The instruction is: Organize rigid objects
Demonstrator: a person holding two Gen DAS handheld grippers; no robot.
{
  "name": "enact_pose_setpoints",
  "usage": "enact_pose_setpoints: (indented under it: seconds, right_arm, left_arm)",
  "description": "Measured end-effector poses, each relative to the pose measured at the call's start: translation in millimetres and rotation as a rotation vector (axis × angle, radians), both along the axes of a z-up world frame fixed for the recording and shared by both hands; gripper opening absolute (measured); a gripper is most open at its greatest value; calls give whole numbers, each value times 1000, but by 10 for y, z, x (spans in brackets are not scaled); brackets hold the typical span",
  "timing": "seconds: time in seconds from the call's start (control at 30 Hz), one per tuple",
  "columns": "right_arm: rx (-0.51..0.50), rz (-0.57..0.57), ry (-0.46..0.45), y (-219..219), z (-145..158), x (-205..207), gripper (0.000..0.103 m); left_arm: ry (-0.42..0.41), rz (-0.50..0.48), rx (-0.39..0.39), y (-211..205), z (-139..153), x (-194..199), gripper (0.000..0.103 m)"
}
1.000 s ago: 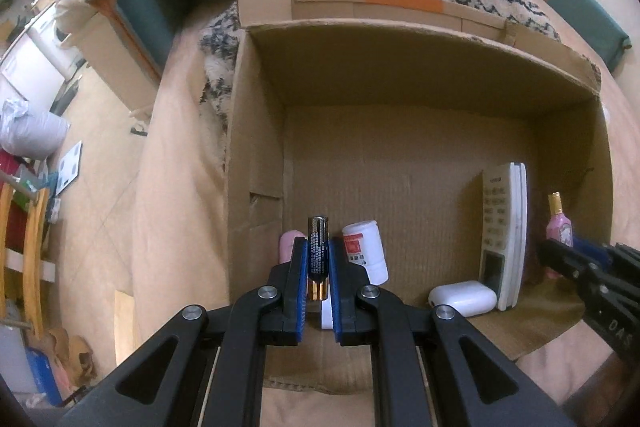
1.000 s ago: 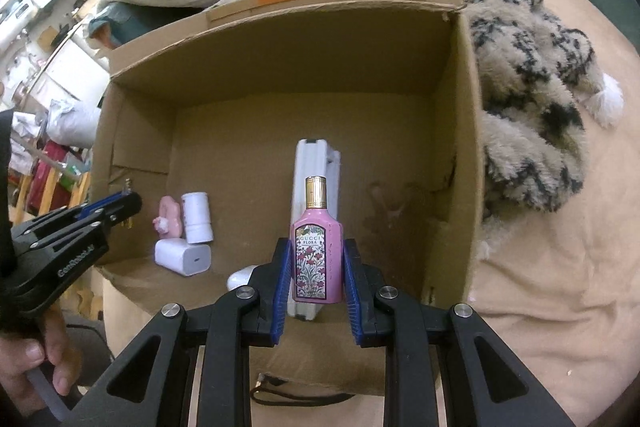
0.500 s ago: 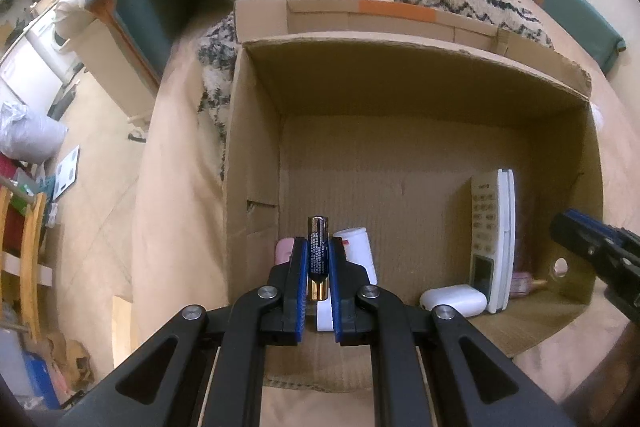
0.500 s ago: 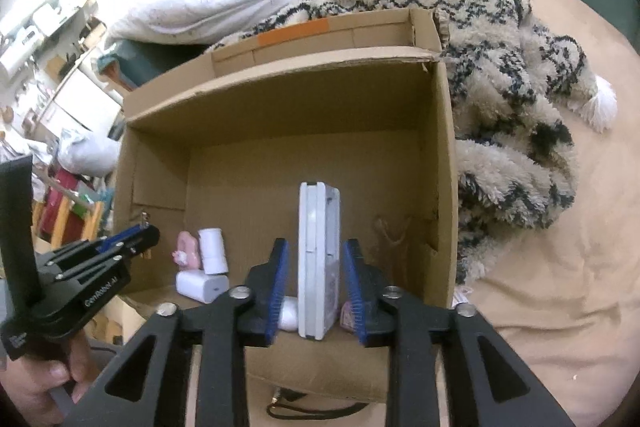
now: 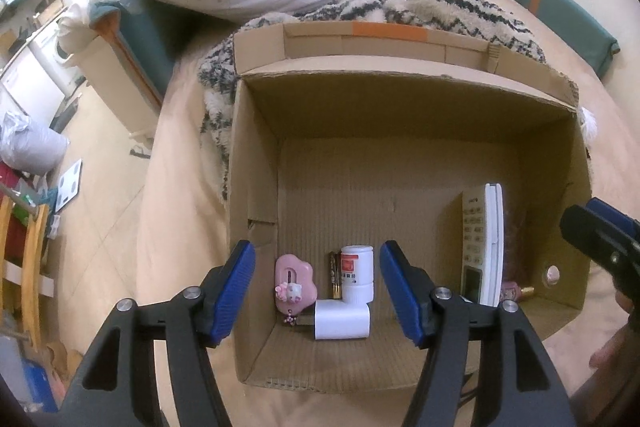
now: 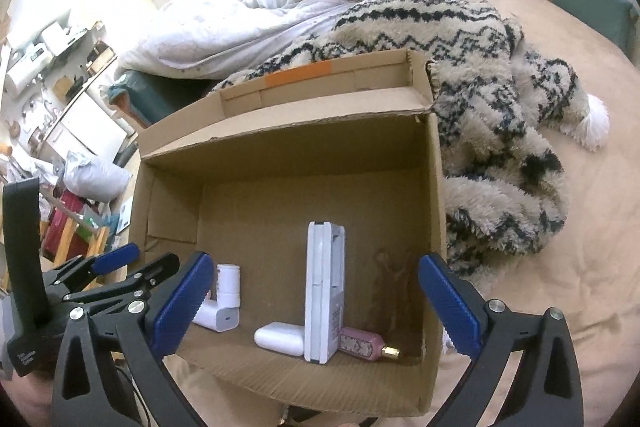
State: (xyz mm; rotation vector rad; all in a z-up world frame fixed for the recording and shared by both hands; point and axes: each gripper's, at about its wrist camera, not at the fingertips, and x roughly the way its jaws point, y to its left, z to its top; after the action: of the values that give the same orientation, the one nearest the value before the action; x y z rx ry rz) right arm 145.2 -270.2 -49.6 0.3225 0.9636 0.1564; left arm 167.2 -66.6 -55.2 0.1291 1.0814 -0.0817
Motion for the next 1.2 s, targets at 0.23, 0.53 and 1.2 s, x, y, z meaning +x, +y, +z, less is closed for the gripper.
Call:
enact_pose_setpoints:
  seconds: [0.23,0.53,1.2]
  right_arm:
    - [-4,5,-17,6,28,-9,103]
    - [-19,-10,-42,9,134,-84,103]
    - [89,-65,60,-205,122,-642,103]
  left_arm:
    - [-4,2,8,4,0,2,62]
    - [-30,1,2,67,128,-103,62]
    - [59,101,-36,585,239,-646,62]
